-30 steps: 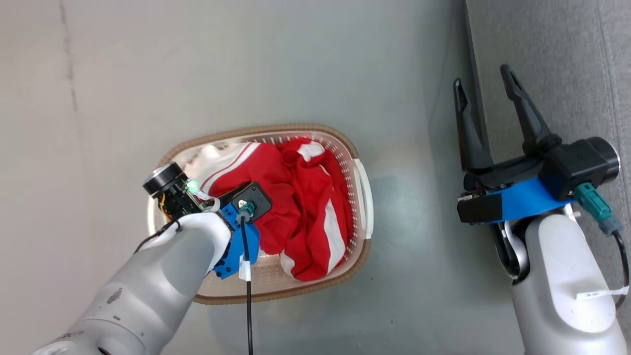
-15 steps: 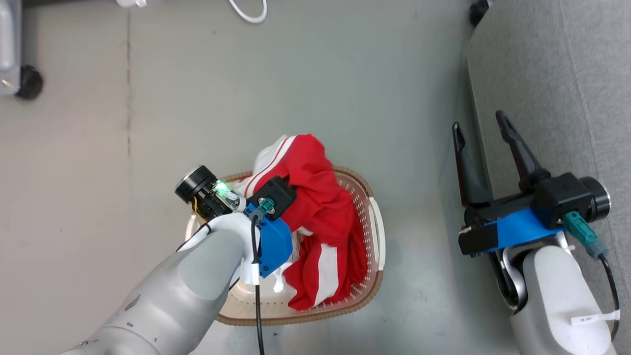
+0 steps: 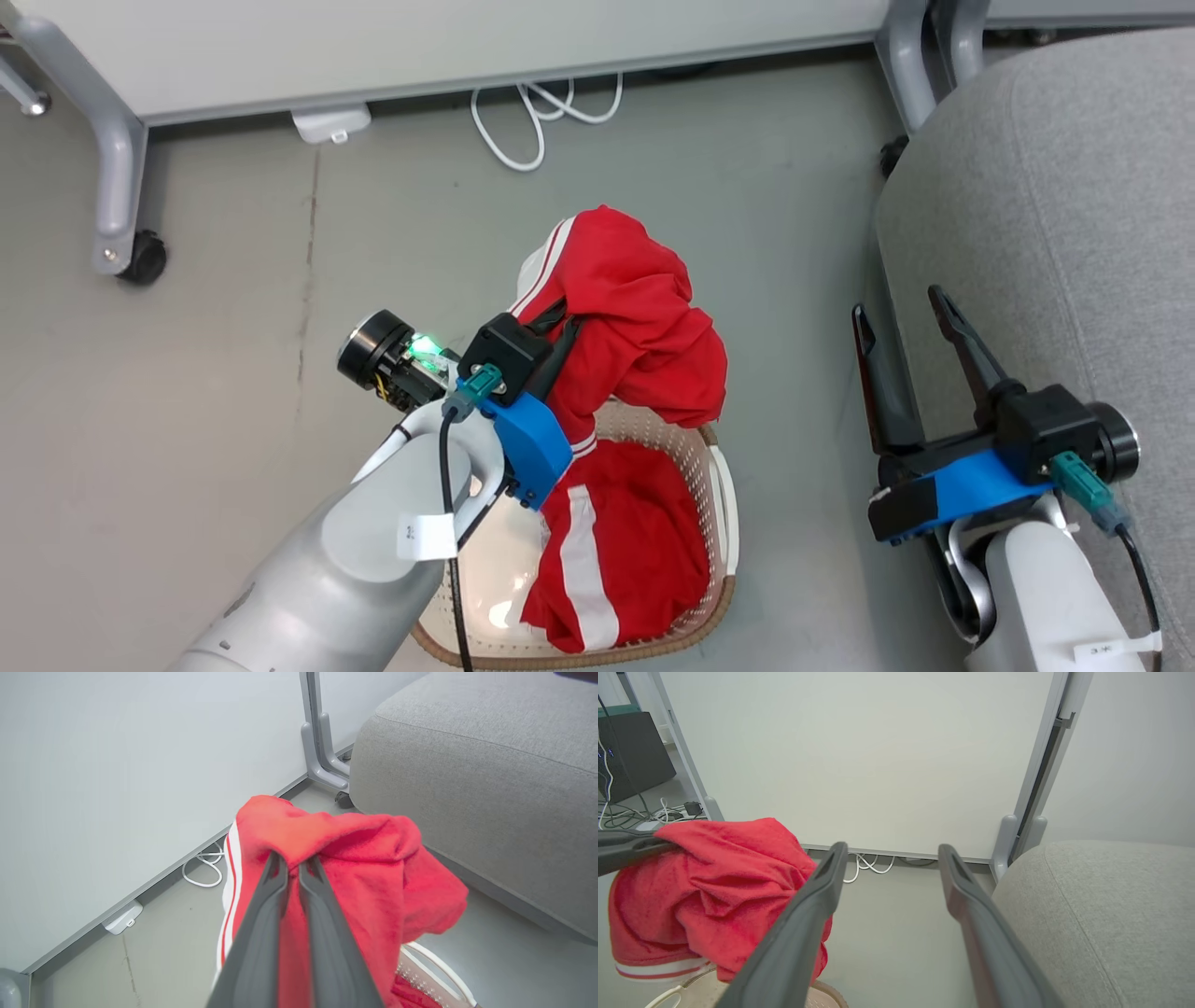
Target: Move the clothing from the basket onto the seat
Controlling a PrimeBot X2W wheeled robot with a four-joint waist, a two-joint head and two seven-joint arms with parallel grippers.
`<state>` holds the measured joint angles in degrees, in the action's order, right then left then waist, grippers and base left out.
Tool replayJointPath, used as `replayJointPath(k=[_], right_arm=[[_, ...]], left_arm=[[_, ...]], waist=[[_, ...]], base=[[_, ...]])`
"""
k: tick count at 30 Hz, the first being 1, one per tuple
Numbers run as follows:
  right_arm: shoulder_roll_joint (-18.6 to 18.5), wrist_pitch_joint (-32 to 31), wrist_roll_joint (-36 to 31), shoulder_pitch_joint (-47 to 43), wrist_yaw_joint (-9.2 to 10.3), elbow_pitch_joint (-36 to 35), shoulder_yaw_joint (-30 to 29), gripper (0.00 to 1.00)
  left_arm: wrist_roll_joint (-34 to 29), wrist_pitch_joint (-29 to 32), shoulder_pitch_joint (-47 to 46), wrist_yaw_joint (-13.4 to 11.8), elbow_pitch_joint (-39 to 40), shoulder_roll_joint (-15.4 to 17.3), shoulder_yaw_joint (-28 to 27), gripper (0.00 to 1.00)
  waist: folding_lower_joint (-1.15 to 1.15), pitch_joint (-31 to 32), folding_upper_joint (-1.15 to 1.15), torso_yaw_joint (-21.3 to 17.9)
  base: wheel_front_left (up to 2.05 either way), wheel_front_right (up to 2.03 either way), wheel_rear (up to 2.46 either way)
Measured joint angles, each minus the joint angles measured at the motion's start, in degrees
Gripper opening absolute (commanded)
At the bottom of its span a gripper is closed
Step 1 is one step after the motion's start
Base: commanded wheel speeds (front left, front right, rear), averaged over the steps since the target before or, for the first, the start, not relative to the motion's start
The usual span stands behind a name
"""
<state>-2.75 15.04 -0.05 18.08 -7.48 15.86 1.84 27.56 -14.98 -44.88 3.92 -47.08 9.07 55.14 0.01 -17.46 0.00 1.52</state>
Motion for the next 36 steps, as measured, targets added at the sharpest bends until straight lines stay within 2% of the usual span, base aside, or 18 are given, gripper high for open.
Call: replayJointPath(k=[19,36], right_arm=[[0.00,0.00,1.68,-6.77,0.00,1.83,-0.57,1.00],[-0.01,0.00,2.12,-9.18,0.00,2.02,-0.13,1.00]], left_arm=[[-3.21,0.00,4.00,-0.33,9.69,-0.55,-9.75,0.00],[-4.46,0.00,6.09,0.16,10.90,-0.96,-12.09,0.00]], waist=[[0.00,10.88,0.00,0.94],[0.00,14.41,0.00,1.36]], base=[[0.00,0.00,0.00],[0.00,0.00,0.00]])
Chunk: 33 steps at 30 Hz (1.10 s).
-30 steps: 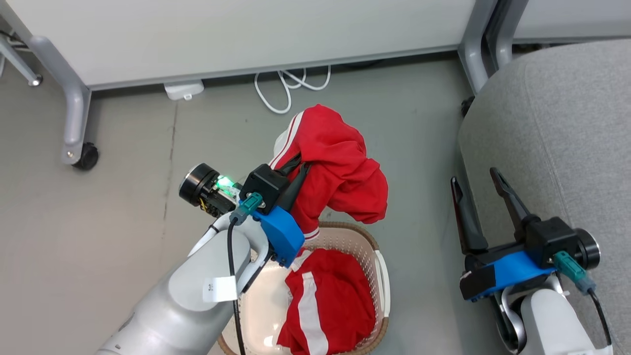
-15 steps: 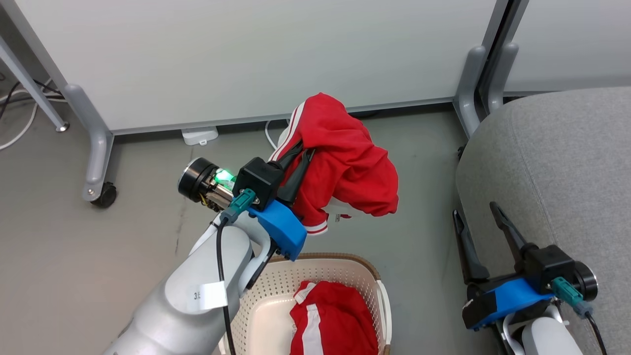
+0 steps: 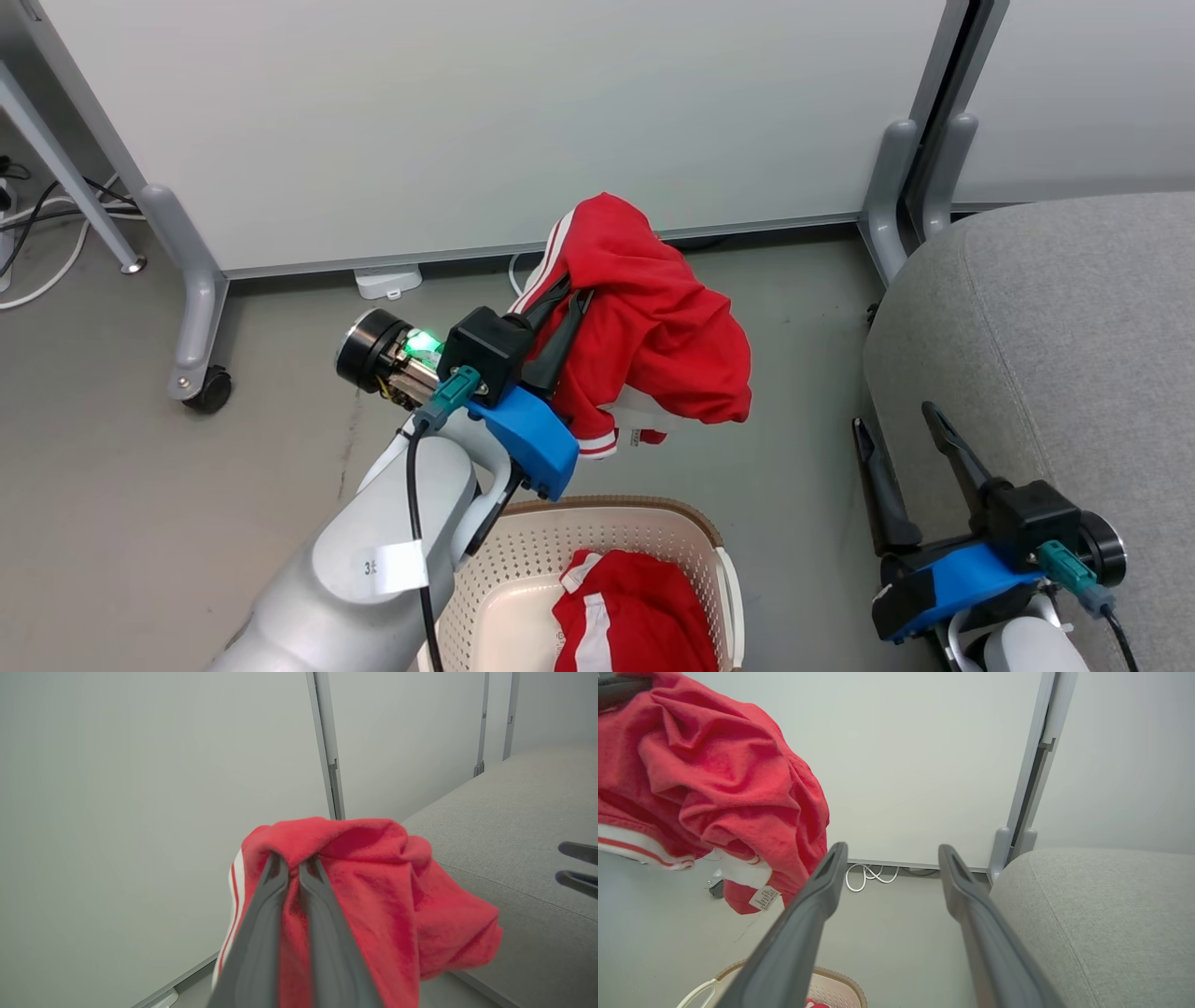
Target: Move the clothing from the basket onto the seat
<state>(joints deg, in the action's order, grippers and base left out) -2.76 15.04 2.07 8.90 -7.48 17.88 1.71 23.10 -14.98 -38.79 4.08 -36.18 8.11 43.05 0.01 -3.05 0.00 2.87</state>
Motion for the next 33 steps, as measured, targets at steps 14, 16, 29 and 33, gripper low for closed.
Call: replayJointPath(k=[14,16,29,33], right_arm=[[-0.47,0.00,-2.46,2.96,-0.01,-0.52,9.37,1.00],[-1.02,0.00,-2.54,3.83,-0.01,-0.48,10.93,1.00],[-3.16,0.00,-4.36,12.01,-0.01,5.28,19.36,1.00],[-3.42,0.00,-6.67,15.06,-0.01,8.34,20.40,1.00]], left_arm=[[-0.99,-0.01,0.24,0.51,-0.31,-0.76,-1.07,0.00],[-1.08,0.00,0.23,0.58,-0.36,-0.89,-1.15,0.00],[-2.46,0.00,-0.06,1.20,-0.70,-2.09,-1.04,0.00],[-2.63,0.00,-0.39,1.51,-0.80,-2.64,-0.79,0.00]], waist=[[0.00,-0.23,0.00,0.20],[0.00,-0.43,0.00,0.32],[-0.01,-2.22,0.00,1.23],[0.00,-2.80,0.00,1.70]], base=[[0.00,0.00,0.00],[0.00,0.00,0.00],[0.00,0.00,0.00],[0.00,0.00,0.00]])
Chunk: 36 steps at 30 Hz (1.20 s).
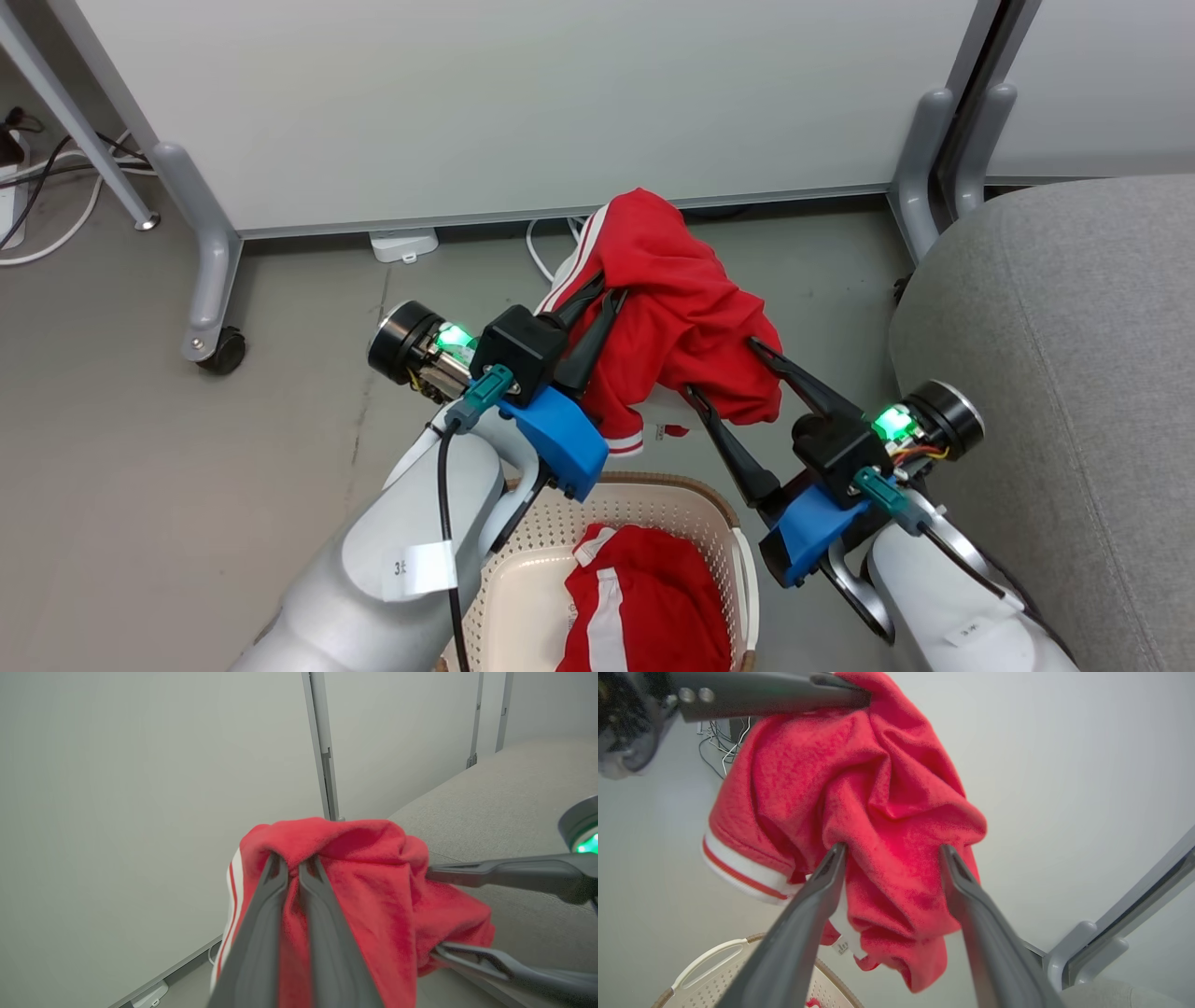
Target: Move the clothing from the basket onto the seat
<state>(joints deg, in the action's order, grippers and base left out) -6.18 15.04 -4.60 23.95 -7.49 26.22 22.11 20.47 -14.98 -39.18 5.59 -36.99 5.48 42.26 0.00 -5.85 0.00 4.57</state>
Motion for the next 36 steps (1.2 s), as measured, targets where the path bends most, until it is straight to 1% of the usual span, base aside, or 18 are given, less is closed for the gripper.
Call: replayJointPath(k=[6,10,18,19,36], right_arm=[[0.00,0.00,-4.78,3.74,0.00,4.70,0.51,1.00],[0.13,0.00,-7.44,5.75,0.00,7.62,-0.82,1.00],[1.47,0.00,-9.43,8.21,0.00,10.94,-2.57,1.00],[1.83,0.00,-9.39,8.60,0.00,11.61,-2.70,0.00],[2.65,0.00,-7.23,8.59,0.00,11.78,-2.58,0.00]], left_arm=[[-0.31,-0.01,-0.82,0.25,-0.05,-0.58,0.32,0.00],[-0.36,0.00,-1.13,0.49,-0.18,-1.01,0.63,0.00],[-0.46,0.00,-1.96,0.64,-0.45,-1.60,0.89,0.00],[-0.46,0.00,-2.10,0.69,-0.60,-1.67,0.90,0.00],[-0.62,0.00,-2.19,1.04,-1.35,-2.08,0.85,0.00]], waist=[[0.00,-0.88,0.00,0.70],[0.00,-1.51,0.00,1.13],[0.00,-2.32,0.00,1.57],[0.00,-2.37,0.00,1.61],[0.00,-1.42,0.00,1.57]], base=[[0.00,0.00,0.00],[0.00,0.00,0.00],[0.00,0.00,0.00],[0.00,0.00,0.00],[0.00,0.00,0.00]])
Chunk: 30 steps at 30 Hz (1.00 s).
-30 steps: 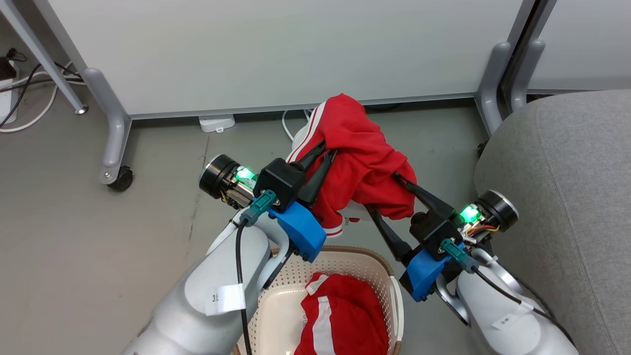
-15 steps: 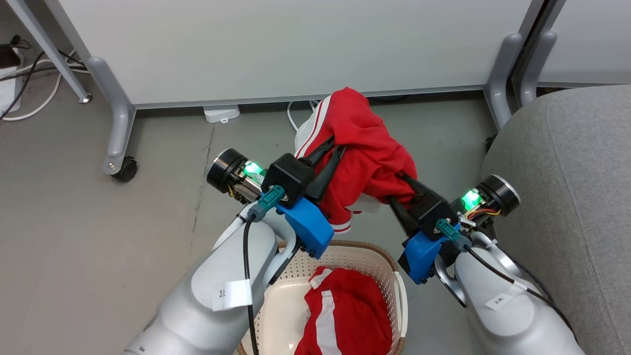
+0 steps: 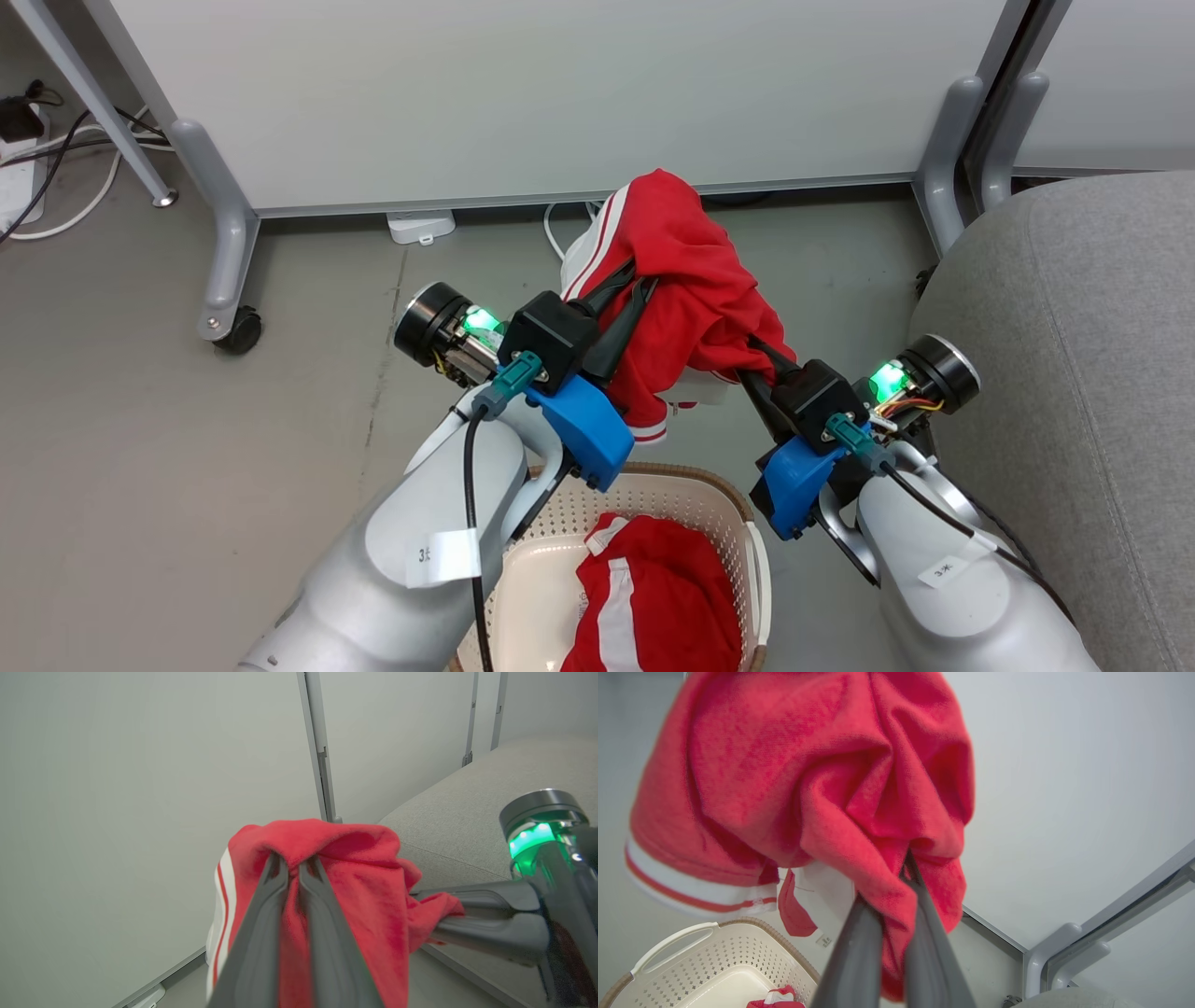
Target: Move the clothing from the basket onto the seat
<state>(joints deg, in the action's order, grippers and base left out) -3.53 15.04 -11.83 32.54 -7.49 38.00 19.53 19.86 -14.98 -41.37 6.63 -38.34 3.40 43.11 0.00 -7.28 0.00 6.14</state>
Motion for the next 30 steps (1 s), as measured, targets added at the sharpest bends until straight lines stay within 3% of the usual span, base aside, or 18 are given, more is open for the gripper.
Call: replayJointPath(k=[18,19,20,30], right_arm=[[0.05,0.00,1.44,-0.64,0.00,-0.11,0.35,0.00],[0.05,0.00,1.65,-0.76,0.00,-0.15,0.35,0.00],[0.05,0.00,1.86,-0.84,0.00,-0.15,0.38,0.00],[0.07,0.00,3.34,-1.08,0.00,-0.56,0.53,0.00]], left_arm=[[-0.30,0.00,0.27,0.24,-0.26,-0.18,-0.54,0.00],[-0.34,0.00,0.30,0.24,-0.03,-0.19,-0.85,0.21],[-0.48,0.00,0.31,0.23,0.10,-0.19,-1.04,1.00],[-1.49,-0.01,0.49,-0.02,0.58,-0.25,-1.97,1.00]], waist=[[0.00,0.39,0.00,0.05],[0.00,0.36,0.00,0.04],[0.00,0.35,0.00,0.03],[0.00,0.03,0.00,-0.23]], base=[[0.00,0.00,0.00],[0.00,0.00,0.00],[0.00,0.00,0.00],[0.00,0.00,0.00]])
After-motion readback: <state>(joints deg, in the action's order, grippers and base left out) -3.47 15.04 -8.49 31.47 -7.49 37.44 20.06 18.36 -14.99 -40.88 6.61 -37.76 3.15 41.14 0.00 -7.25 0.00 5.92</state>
